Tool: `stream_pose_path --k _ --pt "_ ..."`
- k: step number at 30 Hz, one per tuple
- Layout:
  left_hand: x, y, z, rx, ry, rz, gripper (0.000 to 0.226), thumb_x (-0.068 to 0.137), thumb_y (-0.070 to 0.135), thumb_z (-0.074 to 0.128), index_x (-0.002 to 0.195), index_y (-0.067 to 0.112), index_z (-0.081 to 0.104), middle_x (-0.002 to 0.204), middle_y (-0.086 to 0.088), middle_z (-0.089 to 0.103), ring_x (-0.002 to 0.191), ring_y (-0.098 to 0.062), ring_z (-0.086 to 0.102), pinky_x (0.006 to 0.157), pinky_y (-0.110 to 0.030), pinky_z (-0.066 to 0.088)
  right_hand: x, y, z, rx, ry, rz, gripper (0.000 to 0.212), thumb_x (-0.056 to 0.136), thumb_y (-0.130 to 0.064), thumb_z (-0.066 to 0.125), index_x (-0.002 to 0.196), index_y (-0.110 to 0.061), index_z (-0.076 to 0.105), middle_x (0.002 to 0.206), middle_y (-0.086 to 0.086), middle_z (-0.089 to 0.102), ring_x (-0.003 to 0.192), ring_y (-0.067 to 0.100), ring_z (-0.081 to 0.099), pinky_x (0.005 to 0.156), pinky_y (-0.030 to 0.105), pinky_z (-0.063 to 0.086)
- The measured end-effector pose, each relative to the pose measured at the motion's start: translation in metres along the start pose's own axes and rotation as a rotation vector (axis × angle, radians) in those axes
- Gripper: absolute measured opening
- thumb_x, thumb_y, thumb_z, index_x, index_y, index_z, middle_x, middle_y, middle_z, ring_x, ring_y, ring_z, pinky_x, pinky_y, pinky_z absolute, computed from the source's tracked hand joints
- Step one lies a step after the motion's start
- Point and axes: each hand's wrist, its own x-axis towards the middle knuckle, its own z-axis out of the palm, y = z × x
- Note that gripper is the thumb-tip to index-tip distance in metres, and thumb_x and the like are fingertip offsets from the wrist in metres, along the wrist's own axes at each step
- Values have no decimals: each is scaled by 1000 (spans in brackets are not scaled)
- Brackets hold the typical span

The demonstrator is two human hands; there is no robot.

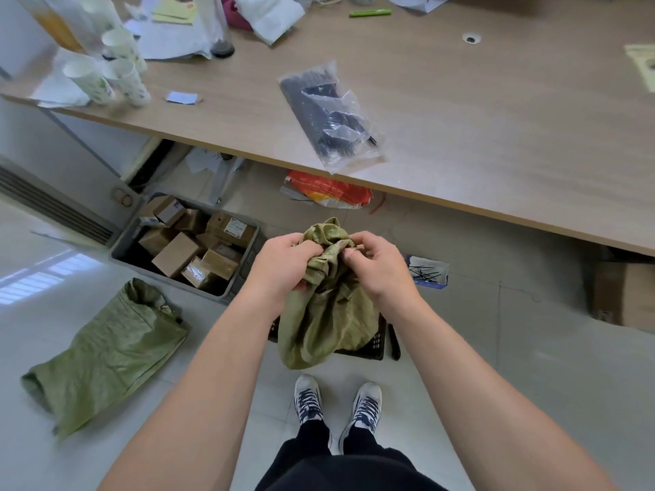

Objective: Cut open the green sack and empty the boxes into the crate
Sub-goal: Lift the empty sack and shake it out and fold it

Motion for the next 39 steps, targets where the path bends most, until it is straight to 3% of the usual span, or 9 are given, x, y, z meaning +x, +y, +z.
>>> stream_pose_path --k 6,10,15,18,20,25,31,34,39 --pt "-1 13 -13 -105 -44 36 18 92 27 61 92 16 76 82 -5 72 78 -19 65 75 -36 51 3 -15 -17 21 27 -61 16 92 -21 58 92 -27 72 87 -5 72 85 16 66 77 33 52" --pt "2 16 -25 -116 37 50 19 93 28 59 94 19 76 87 -8 75 84 -23 67 78 -41 53 7 -18 -30 -23 53 -60 17 95 -17 57 93 -24 72 82 -3 69 77 14 61 73 33 51" --pt "0 22 -40 -113 142 87 18 94 21 58 82 18 71 61 5 66 60 -15 58 49 -22 43 6 -29 -42 -81 66 -85 19 95 -18 57 86 -29 68 86 -7 67 81 13 60 72 29 46" --pt "-3 30 -47 -88 181 147 19 92 23 57 82 18 73 65 1 67 66 -20 61 59 -32 46 0 -40 -48 -145 85 -158 18 96 -18 56 87 -30 66 90 -11 63 81 4 56 69 22 43" --pt "-7 35 -48 -98 188 163 20 92 25 57 85 15 74 71 -5 68 73 -27 63 67 -42 48 0 -45 -50 -108 88 -161 16 96 -18 56 88 -27 66 81 -14 62 73 2 55 66 21 42" --pt "-16 45 -44 -133 212 222 22 93 25 57 80 15 73 68 -3 67 72 -24 63 66 -40 51 -1 -57 -56 -95 78 -194 20 95 -16 58 82 -29 67 69 -14 61 63 2 51 60 20 42" --pt "-18 60 -40 -145 207 278 25 90 23 60 68 21 73 63 -1 66 65 -22 60 65 -39 47 4 -65 -62 -78 99 -194 20 94 -16 58 79 -27 67 69 -11 60 67 10 52 67 30 44" --pt "-21 72 -44 -204 179 372 25 93 20 57 72 20 71 60 1 66 60 -18 62 59 -33 53 1 -74 -67 -31 129 -274 22 93 -15 57 79 -30 65 68 -13 60 65 4 52 64 25 44" --pt "-13 75 -39 -85 164 337 29 92 24 59 66 25 72 61 4 67 62 -15 61 64 -37 49 11 -79 -67 -125 152 -270 19 92 -13 58 81 -25 66 68 -14 58 62 2 50 63 22 41"
